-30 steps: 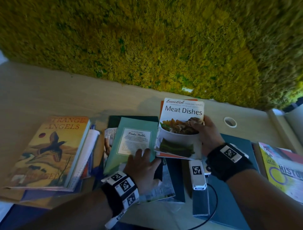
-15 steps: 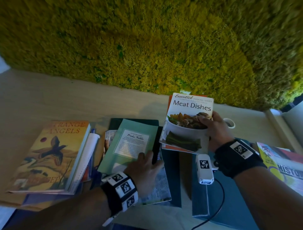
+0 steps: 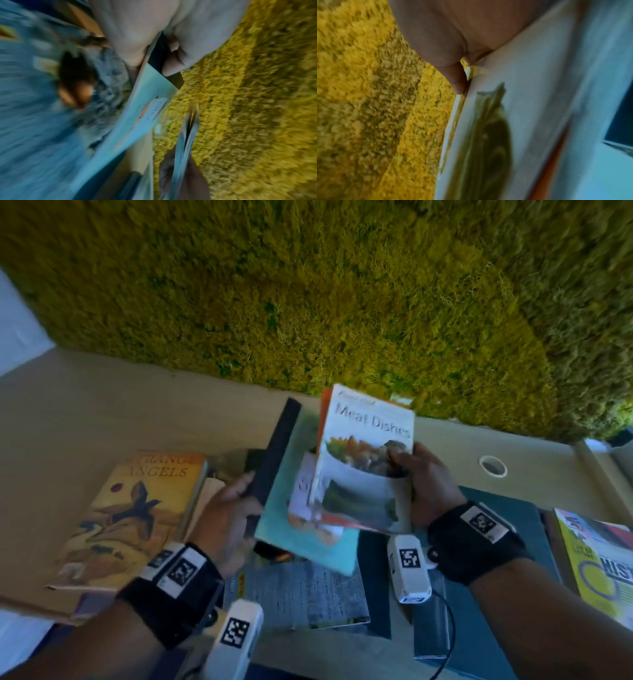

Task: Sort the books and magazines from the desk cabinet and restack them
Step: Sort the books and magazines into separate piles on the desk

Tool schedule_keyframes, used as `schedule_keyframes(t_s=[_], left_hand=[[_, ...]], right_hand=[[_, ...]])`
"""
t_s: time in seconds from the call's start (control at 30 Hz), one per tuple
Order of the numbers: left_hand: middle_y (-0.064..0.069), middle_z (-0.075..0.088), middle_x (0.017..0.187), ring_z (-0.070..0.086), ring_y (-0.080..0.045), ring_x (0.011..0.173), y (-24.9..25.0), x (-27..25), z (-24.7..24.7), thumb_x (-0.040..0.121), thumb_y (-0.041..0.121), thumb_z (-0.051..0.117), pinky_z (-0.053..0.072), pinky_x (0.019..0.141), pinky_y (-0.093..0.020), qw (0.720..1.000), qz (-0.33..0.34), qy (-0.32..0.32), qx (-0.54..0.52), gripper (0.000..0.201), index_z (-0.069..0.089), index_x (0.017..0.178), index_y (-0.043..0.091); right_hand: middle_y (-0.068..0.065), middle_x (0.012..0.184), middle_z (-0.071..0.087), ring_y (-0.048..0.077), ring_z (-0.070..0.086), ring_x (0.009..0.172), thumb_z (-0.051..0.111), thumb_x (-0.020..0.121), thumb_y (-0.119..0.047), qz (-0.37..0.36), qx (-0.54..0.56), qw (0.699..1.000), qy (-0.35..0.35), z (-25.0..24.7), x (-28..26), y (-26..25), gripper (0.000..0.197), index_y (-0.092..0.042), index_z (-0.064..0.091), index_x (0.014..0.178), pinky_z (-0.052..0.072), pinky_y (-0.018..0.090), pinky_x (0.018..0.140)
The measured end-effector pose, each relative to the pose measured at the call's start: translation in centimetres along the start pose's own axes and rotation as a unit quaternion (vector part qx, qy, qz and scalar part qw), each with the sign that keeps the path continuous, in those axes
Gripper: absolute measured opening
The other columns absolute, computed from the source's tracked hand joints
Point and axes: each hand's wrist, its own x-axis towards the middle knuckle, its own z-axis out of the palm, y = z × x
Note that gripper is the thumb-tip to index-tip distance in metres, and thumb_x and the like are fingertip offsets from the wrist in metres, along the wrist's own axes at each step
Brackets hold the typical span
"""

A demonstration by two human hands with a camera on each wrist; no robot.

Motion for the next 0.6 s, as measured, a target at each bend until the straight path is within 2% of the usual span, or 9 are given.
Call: schedule_keyframes(t_s=[0.1, 0.17, 0.23, 0.3, 0.37, 0.4, 0.47, 0.53, 0.6], left_hand=[[-0.024, 0.072, 0.108, 0.07, -0.041, 0.089, -3.5, 0.1, -1.3, 0.09, -0.004, 0.05, 0.057, 0.073, -0.047, 0.995, -0.084, 0.046, -0.016, 0.041, 0.063, 0.127, 0.009], [-0.023, 0.073, 0.11, 0.073, -0.037, 0.091, -4.0, -0.1, -1.5, 0.099, 0.017, 0.056, 0.059, 0.074, -0.045, 0.989, -0.135, 0.031, -0.047, 0.028, 0.064, 0.125, 0.009], [-0.008, 0.075, 0.08, 0.073, -0.022, 0.07, -3.6, -0.5, -1.3, 0.099, 0.023, 0.058, 0.056, 0.06, -0.026, 0.991, -0.132, -0.013, -0.004, 0.018, 0.067, 0.106, 0.009], [0.001, 0.067, 0.072, 0.065, -0.016, 0.073, -3.1, -0.5, -0.7, 0.09, 0.011, 0.067, 0.047, 0.061, -0.023, 0.985, -0.089, -0.003, 0.146, 0.007, 0.062, 0.092, 0.016], [0.004, 0.062, 0.087, 0.06, -0.017, 0.085, -3.0, 0.3, -1.1, 0.088, -0.001, 0.068, 0.042, 0.06, -0.021, 0.975, -0.064, 0.023, 0.214, 0.025, 0.057, 0.09, 0.021], [0.0, 0.064, 0.095, 0.062, -0.02, 0.092, -2.9, 1.0, -1.4, 0.085, -0.002, 0.071, 0.045, 0.061, -0.021, 0.976, -0.067, 0.037, 0.203, 0.027, 0.058, 0.097, 0.019], [-0.014, 0.064, 0.118, 0.065, -0.031, 0.102, -2.3, 2.6, -1.5, 0.076, 0.001, 0.078, 0.058, 0.07, -0.039, 0.985, -0.078, 0.053, 0.147, 0.047, 0.056, 0.116, 0.014], [-0.012, 0.06, 0.121, 0.064, -0.031, 0.097, -0.9, 4.3, -1.0, 0.086, -0.003, 0.07, 0.055, 0.083, -0.056, 0.986, -0.069, 0.062, 0.136, 0.039, 0.053, 0.115, 0.018], [-0.003, 0.058, 0.112, 0.062, -0.024, 0.09, 0.5, 6.7, -0.6, 0.094, 0.001, 0.064, 0.061, 0.077, -0.051, 0.984, -0.054, 0.057, 0.158, 0.034, 0.05, 0.119, 0.018]], right_hand=[[0.028, 0.123, 0.069, 0.048, 0.068, 0.109, 0.053, 0.099, -0.002, 0.047, -0.031, 0.998, -0.01, 0.6, 0.0, 3.8, 0.034, -0.004, 0.057, 0.132, 0.056, 0.064, 0.089], [0.026, 0.124, 0.07, 0.047, 0.068, 0.111, 0.054, 0.099, -0.001, 0.078, -0.049, 0.996, -0.009, 1.0, -0.1, 6.6, 0.036, -0.007, 0.058, 0.135, 0.055, 0.065, 0.091], [0.022, 0.123, 0.071, 0.044, 0.069, 0.112, 0.056, 0.098, 0.001, 0.11, -0.065, 0.992, -0.009, 1.2, -0.1, 8.9, 0.038, -0.008, 0.059, 0.135, 0.052, 0.066, 0.096], [0.017, 0.115, 0.076, 0.035, 0.074, 0.104, 0.057, 0.098, 0.0, 0.143, -0.096, 0.985, -0.016, 1.7, -0.2, 9.9, 0.032, -0.009, 0.064, 0.128, 0.056, 0.055, 0.095], [0.009, 0.1, 0.079, 0.017, 0.078, 0.082, 0.06, 0.098, -0.004, 0.141, -0.172, 0.975, -0.025, 2.3, 0.1, 9.5, 0.022, -0.008, 0.068, 0.118, 0.06, 0.034, 0.073], [0.007, 0.094, 0.078, 0.01, 0.075, 0.072, 0.062, 0.098, -0.007, 0.127, -0.209, 0.969, -0.023, 2.5, 0.6, 8.9, 0.021, -0.005, 0.069, 0.118, 0.057, 0.026, 0.063], [0.007, 0.098, 0.073, 0.006, 0.069, 0.072, 0.067, 0.097, -0.018, 0.086, -0.282, 0.955, -0.009, 2.6, 1.8, 7.5, 0.035, -0.002, 0.064, 0.128, 0.049, 0.019, 0.058], [0.006, 0.112, 0.068, 0.015, 0.067, 0.091, 0.071, 0.095, -0.03, 0.06, -0.31, 0.949, 0.015, 2.0, 3.0, 6.1, 0.041, -0.01, 0.058, 0.129, 0.053, 0.028, 0.071], [0.009, 0.116, 0.071, 0.029, 0.072, 0.098, 0.072, 0.094, -0.031, 0.108, -0.223, 0.969, 0.003, 1.5, 3.9, 5.1, 0.041, -0.015, 0.052, 0.126, 0.061, 0.044, 0.084]])
